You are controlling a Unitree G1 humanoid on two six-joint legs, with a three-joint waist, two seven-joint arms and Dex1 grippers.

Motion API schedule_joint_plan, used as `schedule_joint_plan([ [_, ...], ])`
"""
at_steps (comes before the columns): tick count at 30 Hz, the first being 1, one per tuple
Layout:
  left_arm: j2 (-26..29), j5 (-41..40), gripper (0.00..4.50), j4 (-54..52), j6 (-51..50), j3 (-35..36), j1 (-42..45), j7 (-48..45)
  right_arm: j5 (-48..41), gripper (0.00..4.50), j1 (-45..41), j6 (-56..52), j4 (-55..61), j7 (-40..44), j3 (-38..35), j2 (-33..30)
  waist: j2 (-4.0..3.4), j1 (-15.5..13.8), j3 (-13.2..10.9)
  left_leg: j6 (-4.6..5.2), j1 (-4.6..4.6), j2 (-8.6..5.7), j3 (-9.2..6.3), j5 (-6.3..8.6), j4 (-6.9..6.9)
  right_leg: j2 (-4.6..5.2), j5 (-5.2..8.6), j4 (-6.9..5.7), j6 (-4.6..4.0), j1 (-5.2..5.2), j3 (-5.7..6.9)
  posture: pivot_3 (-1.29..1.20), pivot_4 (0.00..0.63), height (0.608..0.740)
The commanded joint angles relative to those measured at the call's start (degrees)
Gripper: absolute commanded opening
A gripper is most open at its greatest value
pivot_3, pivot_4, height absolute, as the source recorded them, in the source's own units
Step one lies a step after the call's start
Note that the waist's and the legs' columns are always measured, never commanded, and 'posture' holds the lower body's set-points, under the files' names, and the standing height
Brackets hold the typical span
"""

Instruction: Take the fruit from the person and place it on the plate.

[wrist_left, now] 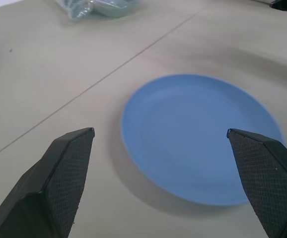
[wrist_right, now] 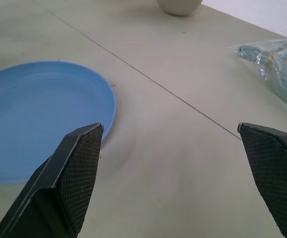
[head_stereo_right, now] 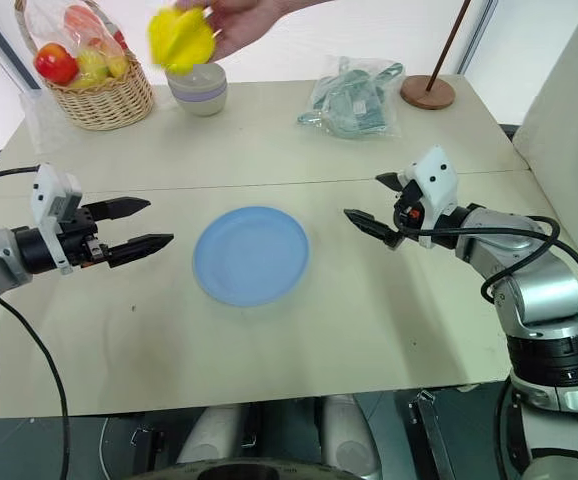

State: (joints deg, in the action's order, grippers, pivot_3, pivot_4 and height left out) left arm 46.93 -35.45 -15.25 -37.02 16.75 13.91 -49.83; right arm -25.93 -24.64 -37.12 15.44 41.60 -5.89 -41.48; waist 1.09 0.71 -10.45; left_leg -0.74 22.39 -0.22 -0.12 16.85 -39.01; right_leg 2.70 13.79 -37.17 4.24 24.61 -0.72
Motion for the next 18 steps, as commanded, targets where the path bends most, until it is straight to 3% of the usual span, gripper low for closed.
schedule_joint_plan([
  [1, -6.2, 0.7, 4.5, -4.4, 3.0, 2.4, 2.5, 10.0, 0.0, 4.42, -1.5, 0.8, 1.0, -0.2, -0.4, 0.3, 0.02, -0.2, 0.0, 0.0, 0.0, 0.0, 0.0, 0.0, 0.0, 0.01, 0.0, -0.01, 0.0, -0.01, 0.0, 0.0, 0.15, 0.74],
  [7, -20.3, 6.0, 4.5, -8.4, 8.0, 1.9, 3.7, 27.9, 0.0, 4.42, -1.8, 0.9, 0.6, 0.0, -0.1, 0.6, 0.03, -0.2, 0.0, -0.01, 0.0, -0.03, -0.01, 0.0, -0.03, 0.09, -0.05, 0.04, 0.08, -0.05, -0.01, 0.0, 0.15, 0.74],
  [12, -23.6, 13.3, 4.5, -6.0, 15.2, 1.4, 5.4, 34.4, 0.0, 4.42, -2.1, 0.9, 0.3, 0.2, 0.1, 0.6, 0.03, -0.1, 0.0, 0.0, -0.01, -0.02, -0.03, 0.0, -0.03, 0.01, -0.05, 0.01, 0.07, -0.05, 0.0, 0.0, 0.15, 0.74],
  [18, -23.3, 16.6, 4.5, -2.1, 20.0, 0.8, 8.6, 36.2, 0.2, 4.42, -2.2, 0.9, 0.4, 0.2, 0.2, 0.5, 0.03, -0.1, 0.0, 0.0, -0.01, -0.05, -0.02, 0.0, -0.03, -0.06, -0.05, 0.03, 0.07, -0.06, 0.01, 0.0, 0.15, 0.74],
])
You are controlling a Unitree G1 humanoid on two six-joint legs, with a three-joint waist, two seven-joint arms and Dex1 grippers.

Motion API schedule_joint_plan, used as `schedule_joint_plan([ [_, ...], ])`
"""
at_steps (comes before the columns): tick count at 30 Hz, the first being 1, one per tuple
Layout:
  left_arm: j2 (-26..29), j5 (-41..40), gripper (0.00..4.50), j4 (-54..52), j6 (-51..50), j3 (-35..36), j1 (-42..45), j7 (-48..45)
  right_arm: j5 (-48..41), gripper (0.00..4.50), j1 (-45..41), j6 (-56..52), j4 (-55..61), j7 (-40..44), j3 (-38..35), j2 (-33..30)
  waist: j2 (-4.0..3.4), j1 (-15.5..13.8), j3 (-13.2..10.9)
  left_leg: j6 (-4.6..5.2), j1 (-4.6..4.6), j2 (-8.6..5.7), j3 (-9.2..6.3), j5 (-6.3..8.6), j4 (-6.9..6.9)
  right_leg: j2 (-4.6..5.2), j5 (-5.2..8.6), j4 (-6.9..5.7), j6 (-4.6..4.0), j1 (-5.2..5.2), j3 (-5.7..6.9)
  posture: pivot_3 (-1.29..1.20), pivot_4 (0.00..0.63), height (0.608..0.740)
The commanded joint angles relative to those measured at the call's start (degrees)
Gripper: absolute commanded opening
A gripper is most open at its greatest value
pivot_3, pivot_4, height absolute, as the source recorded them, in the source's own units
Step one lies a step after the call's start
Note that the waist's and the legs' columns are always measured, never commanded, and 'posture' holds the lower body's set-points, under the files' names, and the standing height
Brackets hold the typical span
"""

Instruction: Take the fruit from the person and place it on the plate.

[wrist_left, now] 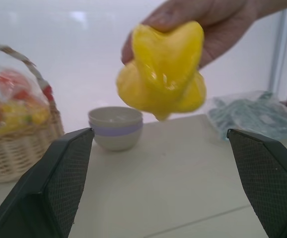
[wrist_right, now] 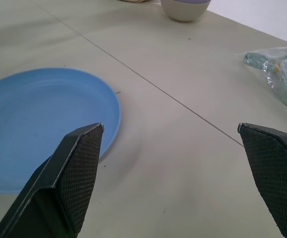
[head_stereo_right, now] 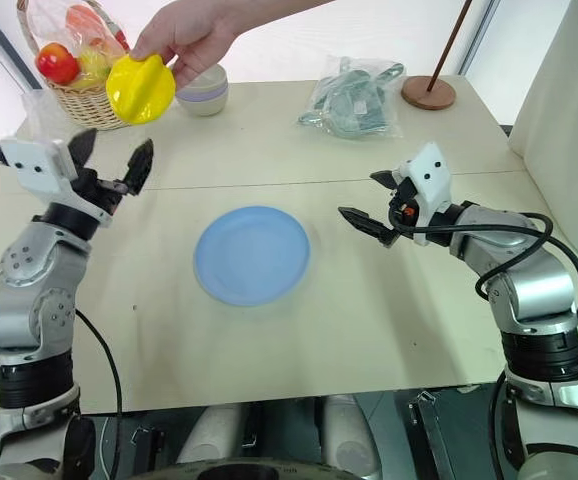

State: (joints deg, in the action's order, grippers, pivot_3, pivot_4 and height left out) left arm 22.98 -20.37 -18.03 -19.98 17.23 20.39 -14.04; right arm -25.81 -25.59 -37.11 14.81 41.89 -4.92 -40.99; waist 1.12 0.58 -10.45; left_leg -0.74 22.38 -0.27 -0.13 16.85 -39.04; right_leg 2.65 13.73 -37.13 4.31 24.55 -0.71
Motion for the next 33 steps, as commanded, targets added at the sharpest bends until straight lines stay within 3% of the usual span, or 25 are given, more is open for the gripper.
schedule_joint_plan([
  [1, 0.9, 1.8, 4.5, 1.4, 3.4, 0.2, 3.0, 0.3, 0.0, 4.42, -1.3, 0.8, 1.1, -0.2, -0.9, 0.0, 0.0, 0.0, 0.0, 0.0, 0.0, 0.0, 0.0, 0.0, 0.0, 0.0, 0.0, 0.0, 0.0, 0.0, 0.0, 0.0, 0.15, 0.74],
  [12, 1.4, 5.0, 4.5, 12.9, 10.4, -2.3, 12.5, -1.9, 0.3, 4.42, -1.1, 0.9, 1.9, -1.1, -1.2, 0.2, 0.01, 0.0, 0.0, 0.0, 0.01, 0.0, 0.01, 0.0, 0.0, -0.03, 0.0, 0.01, 0.0, 0.0, 0.03, 0.0, 0.15, 0.74],
  [33, -0.9, 4.6, 4.5, 23.0, 16.5, -3.9, 17.5, -4.1, 0.1, 4.42, -0.1, 0.9, 3.0, -2.6, -1.9, 0.0, 0.01, 0.0, 0.0, 0.0, 0.01, 0.0, 0.0, 0.0, 0.0, -0.02, -0.01, 0.01, 0.03, 0.0, 0.04, 0.0, 0.15, 0.74],
])
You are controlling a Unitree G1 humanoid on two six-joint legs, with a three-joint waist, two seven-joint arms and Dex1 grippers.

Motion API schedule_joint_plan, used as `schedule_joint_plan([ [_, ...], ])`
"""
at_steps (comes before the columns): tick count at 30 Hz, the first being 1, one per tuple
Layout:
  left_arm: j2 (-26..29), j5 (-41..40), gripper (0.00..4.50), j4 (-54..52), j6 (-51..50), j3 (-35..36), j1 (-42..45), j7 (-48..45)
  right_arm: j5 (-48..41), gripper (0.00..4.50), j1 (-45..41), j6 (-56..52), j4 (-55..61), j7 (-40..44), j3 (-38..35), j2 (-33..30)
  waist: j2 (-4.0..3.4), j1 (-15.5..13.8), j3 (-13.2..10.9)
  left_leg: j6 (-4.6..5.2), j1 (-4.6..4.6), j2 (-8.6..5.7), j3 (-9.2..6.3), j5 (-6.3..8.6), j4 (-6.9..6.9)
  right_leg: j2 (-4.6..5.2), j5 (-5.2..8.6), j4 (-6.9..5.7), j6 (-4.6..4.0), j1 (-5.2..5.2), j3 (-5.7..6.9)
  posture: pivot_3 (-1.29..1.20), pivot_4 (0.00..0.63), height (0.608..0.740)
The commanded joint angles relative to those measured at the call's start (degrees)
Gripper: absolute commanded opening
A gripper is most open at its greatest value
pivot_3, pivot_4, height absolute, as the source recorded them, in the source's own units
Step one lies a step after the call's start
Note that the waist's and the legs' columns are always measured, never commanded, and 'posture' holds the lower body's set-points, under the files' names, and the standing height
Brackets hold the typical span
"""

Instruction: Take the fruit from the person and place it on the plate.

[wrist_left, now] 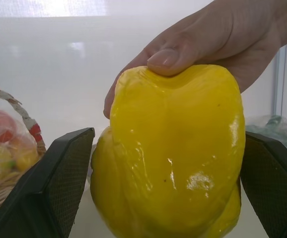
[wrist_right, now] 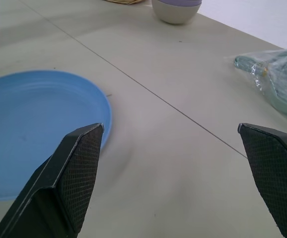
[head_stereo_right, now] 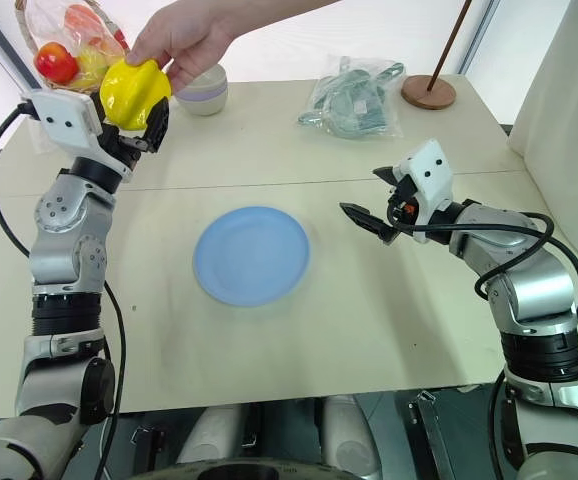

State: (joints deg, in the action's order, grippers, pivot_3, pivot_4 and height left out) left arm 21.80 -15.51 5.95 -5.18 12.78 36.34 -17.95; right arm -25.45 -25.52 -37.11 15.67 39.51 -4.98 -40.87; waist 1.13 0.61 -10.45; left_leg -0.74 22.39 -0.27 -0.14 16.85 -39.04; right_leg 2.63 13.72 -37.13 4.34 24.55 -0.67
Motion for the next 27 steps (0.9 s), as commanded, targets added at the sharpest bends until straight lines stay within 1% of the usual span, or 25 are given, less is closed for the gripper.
schedule_joint_plan([
  [1, 0.2, -0.2, 4.5, -0.8, 1.8, 0.6, 1.6, -0.2, -0.2, 4.42, -0.2, 0.9, 2.1, -0.3, -1.8, -0.1, 0.0, 0.0, 0.0, 0.0, 0.0, 0.0, 0.0, 0.0, 0.0, 0.0, 0.0, 0.0, 0.0, 0.0, 0.0, 0.0, 0.15, 0.74],
  [3, 0.1, -0.3, 4.5, -0.7, 2.1, 0.7, 1.7, -0.1, -0.2, 4.42, -0.2, 0.9, 2.0, -0.3, -1.8, -0.1, 0.0, 0.0, 0.0, 0.0, 0.0, 0.0, 0.0, 0.0, 0.0, 0.01, 0.0, 0.0, 0.0, 0.0, 0.0, 0.0, 0.15, 0.74],
  [5, 0.1, -0.3, 3.95, -0.8, 2.2, 0.6, 1.7, -0.1, -0.2, 4.5, -0.3, 1.0, 2.0, -0.3, -1.7, -0.1, 0.0, 0.0, 0.0, 0.0, 0.0, 0.0, 0.0, 0.0, 0.0, 0.01, 0.0, 0.0, 0.0, 0.0, 0.0, 0.0, 0.15, 0.74],
  [7, 0.1, -0.3, 3.21, -0.9, 2.2, 0.5, 1.7, -0.3, -0.2, 4.5, -0.3, 1.0, 1.9, -0.2, -1.6, 0.0, 0.0, 0.0, 0.0, 0.0, 0.0, 0.0, 0.0, 0.0, 0.0, 0.01, 0.0, 0.0, 0.0, 0.0, 0.0, 0.0, 0.15, 0.74],
  [8, 0.1, -0.3, 2.97, -0.9, 2.3, 0.5, 1.7, -0.3, -0.2, 4.5, -0.3, 1.0, 1.9, -0.2, -1.6, 0.0, 0.0, 0.0, 0.0, 0.0, 0.0, 0.0, 0.0, 0.0, 0.0, 0.01, 0.0, 0.0, 0.0, 0.0, 0.0, 0.0, 0.15, 0.74],
  [10, 0.1, -0.3, 2.89, -0.9, 2.3, 0.5, 1.7, -0.3, -0.1, 4.5, -0.3, 1.0, 1.9, -0.3, -1.6, 0.0, 0.0, 0.0, 0.0, 0.0, 0.0, 0.0, 0.0, 0.0, 0.0, 0.01, 0.0, 0.0, 0.0, 0.0, 0.0, 0.0, 0.15, 0.74],
  [22, 0.6, -1.3, 2.89, -2.9, 1.7, 1.1, 1.0, -0.8, -0.2, 4.5, -0.2, 0.9, 2.1, -0.4, -1.6, 0.0, 0.0, 0.0, 0.0, 0.0, 0.0, 0.0, 0.0, 0.0, 0.0, 0.01, 0.0, 0.0, 0.0, 0.0, 0.0, 0.0, 0.15, 0.74],
  [25, 2.1, -3.7, 2.89, -5.1, -1.8, 0.4, -0.2, -4.5, -0.3, 4.5, -0.2, 0.8, 2.2, -0.4, -1.6, 0.0, 0.0, 0.0, 0.0, 0.0, 0.0, 0.0, 0.0, 0.0, 0.0, 0.01, 0.0, 0.0, 0.0, 0.0, 0.0, 0.0, 0.15, 0.74],
  [27, 4.7, -7.3, 2.89, -7.9, -7.8, -1.8, -2.4, -11.1, -0.3, 4.5, -0.1, 0.6, 2.4, -0.4, -1.7, -0.1, 0.0, 0.2, 0.0, 0.0, 0.0, 0.0, 0.0, 0.0, 0.0, 0.0, 0.0, 0.0, 0.0, 0.0, 0.0, 0.0, 0.15, 0.74],
])
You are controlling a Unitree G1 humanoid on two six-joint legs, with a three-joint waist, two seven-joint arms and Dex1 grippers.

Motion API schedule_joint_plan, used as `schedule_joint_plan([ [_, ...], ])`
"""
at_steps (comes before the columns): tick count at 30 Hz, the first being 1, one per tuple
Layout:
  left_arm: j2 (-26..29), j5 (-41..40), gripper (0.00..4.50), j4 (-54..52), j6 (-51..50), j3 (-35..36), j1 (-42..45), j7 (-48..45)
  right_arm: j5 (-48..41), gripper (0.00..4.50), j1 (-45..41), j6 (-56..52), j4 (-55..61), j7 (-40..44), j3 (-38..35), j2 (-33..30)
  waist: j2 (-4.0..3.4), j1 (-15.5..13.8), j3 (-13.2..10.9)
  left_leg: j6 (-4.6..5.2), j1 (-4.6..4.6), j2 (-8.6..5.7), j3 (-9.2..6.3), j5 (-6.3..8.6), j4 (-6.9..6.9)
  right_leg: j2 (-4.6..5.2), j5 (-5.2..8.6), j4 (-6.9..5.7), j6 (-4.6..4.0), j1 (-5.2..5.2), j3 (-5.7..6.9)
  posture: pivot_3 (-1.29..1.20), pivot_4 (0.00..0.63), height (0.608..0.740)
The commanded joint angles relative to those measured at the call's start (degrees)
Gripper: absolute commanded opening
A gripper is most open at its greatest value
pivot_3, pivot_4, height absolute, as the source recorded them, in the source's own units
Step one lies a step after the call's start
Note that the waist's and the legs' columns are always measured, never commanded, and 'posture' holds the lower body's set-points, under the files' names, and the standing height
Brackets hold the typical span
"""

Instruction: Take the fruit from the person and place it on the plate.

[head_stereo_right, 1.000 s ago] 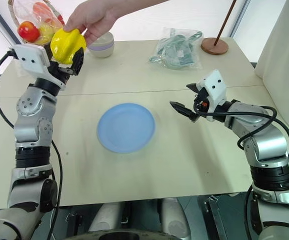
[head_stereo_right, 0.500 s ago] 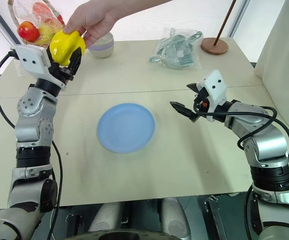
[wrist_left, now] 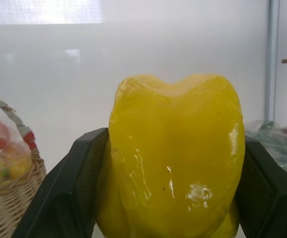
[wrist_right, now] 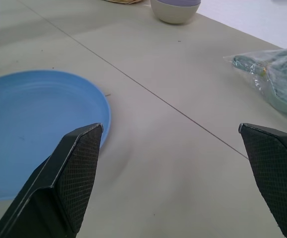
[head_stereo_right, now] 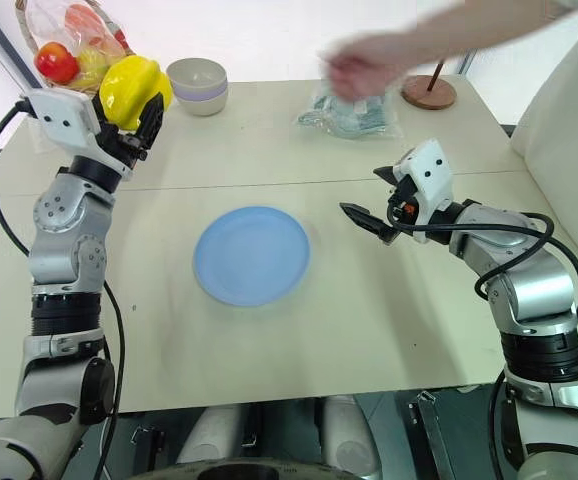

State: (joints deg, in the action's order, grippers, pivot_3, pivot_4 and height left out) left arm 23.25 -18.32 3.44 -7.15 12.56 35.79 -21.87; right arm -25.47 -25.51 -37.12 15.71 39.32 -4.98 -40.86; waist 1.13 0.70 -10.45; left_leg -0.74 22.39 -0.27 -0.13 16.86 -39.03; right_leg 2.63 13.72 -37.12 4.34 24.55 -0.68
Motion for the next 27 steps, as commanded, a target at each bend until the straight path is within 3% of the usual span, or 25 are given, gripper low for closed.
schedule_joint_plan([
  [1, 5.0, -6.5, 2.89, -6.9, -8.9, -2.4, -3.1, -10.7, -0.5, 4.5, 0.1, 0.4, 2.6, -0.1, -1.7, -0.3, 0.0, 0.2, 0.0, 0.0, -0.01, 0.0, 0.0, 0.0, 0.01, 0.0, 0.0, 0.0, 0.0, 0.0, 0.0, 0.0, 0.15, 0.74],
  [7, 14.2, -12.6, 2.89, -6.1, -18.6, -4.6, -3.2, -26.6, -2.8, 4.5, 0.5, -1.8, 5.0, 3.8, -0.4, -2.2, 0.0, 0.0, 0.0, 0.02, 0.0, 0.01, -0.01, 0.01, 0.01, -0.03, 0.01, 0.0, -0.01, 0.0, 0.01, 0.0, 0.15, 0.74],
  [12, 19.5, -11.7, 2.89, -0.6, -19.3, -8.0, 1.7, -38.4, -7.3, 4.5, -1.7, -4.1, 7.5, 11.6, -0.7, -7.0, 0.0, -0.1, 0.0, 0.02, 0.01, 0.0, 0.0, 0.01, 0.0, -0.04, 0.02, 0.08, -0.02, -0.01, 0.12, 0.0, 0.15, 0.74],
  [18, 19.9, -9.2, 2.89, 5.3, -18.2, -12.9, 6.8, -47.5, -12.9, 4.5, -2.9, -6.2, 11.7, 19.1, -0.5, -11.6, 0.01, 0.0, 0.0, 0.13, 0.02, 0.02, -0.01, 0.07, 0.01, -0.07, 0.03, 0.11, -0.01, -0.01, 0.12, 0.0, 0.15, 0.74],
  [27, 17.4, -3.7, 2.89, 14.4, -14.2, -19.7, 11.6, -56.9, -11.7, 4.5, -4.1, -4.7, 12.2, 19.8, 3.1, -10.3, 0.02, 0.0, 0.0, 0.15, 0.03, 0.02, 0.01, 0.08, 0.0, -0.06, 0.03, 0.11, -0.01, 0.0, 0.11, 0.0, 0.15, 0.74],
])
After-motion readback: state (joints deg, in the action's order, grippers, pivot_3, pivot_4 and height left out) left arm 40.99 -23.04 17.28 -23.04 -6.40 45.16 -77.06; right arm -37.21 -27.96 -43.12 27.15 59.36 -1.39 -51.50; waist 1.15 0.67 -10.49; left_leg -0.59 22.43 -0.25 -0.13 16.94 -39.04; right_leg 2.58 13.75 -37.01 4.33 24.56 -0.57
